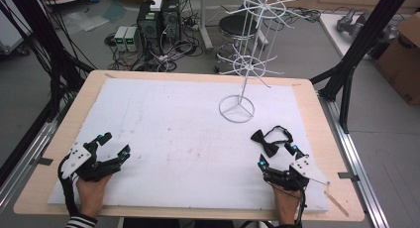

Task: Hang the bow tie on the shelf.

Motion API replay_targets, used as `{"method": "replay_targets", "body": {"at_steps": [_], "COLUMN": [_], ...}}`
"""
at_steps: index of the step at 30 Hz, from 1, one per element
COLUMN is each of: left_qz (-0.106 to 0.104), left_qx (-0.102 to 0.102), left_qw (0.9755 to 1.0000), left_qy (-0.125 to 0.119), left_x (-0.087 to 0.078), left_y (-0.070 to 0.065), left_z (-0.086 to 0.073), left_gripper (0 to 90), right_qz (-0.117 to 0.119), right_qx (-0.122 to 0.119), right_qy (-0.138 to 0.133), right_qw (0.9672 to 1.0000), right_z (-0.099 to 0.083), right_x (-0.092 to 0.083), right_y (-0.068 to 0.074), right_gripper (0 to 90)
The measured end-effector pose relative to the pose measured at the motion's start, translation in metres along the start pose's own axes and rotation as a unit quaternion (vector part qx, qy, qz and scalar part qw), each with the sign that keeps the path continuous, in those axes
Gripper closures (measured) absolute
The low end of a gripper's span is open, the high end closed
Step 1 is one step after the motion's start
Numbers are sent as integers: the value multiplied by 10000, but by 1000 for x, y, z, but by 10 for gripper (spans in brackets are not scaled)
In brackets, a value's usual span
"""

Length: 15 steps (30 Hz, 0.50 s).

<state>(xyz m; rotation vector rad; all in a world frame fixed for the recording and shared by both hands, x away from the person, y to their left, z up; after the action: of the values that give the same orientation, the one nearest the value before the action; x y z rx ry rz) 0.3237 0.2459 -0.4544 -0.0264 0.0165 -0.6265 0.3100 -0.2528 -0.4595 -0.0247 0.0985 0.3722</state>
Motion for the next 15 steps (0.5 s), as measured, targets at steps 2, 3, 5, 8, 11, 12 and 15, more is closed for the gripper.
{"method": "replay_targets", "body": {"at_steps": [2, 3, 5, 8, 11, 12, 15], "left_qz": [-5, -9, -9, -2, -5, -3, -12], "left_qx": [-4, -11, -12, -11, -17, -11, -6], "left_qw": [10000, 10000, 10000, 10000, 10000, 10000, 10000], "left_qy": [1, 4, 3, 13, 7, 10, 7], "left_x": [0, 0, 0, 0, 0, 0, 0], "left_y": [0, 0, 0, 0, 0, 0, 0], "left_z": [0, 0, 0, 0, 0, 0, 0], "left_gripper": [176, 176, 176, 176, 176, 176, 176], "right_qz": [6, 11, 15, 27, 30, 30, 26], "right_qx": [12, 9, 41, 39, 52, 52, 56], "right_qy": [-12, -27, -16, -12, -14, -14, -33], "right_qw": [10000, 10000, 10000, 10000, 10000, 10000, 10000], "right_z": [0, 0, 0, 0, 0, 0, 0], "right_x": [0, 0, -1, -1, -1, -1, -1], "right_y": [0, -1, 0, -1, 0, 0, -1], "right_gripper": [27, 27, 27, 27, 27, 27, 27]}}
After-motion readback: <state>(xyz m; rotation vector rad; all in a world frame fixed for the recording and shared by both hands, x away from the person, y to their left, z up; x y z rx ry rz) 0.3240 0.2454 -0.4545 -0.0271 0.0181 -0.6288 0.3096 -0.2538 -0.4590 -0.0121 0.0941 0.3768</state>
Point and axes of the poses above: each handheld gripper's, and its own axes: x roughly forward along the jaws, z roughly out of its top, y roughly to its left, the point moved 7 cm from there along x, roughly forward along the jaws, and after that the axes turned 4 degrees about -z, right-handed, at the moved point
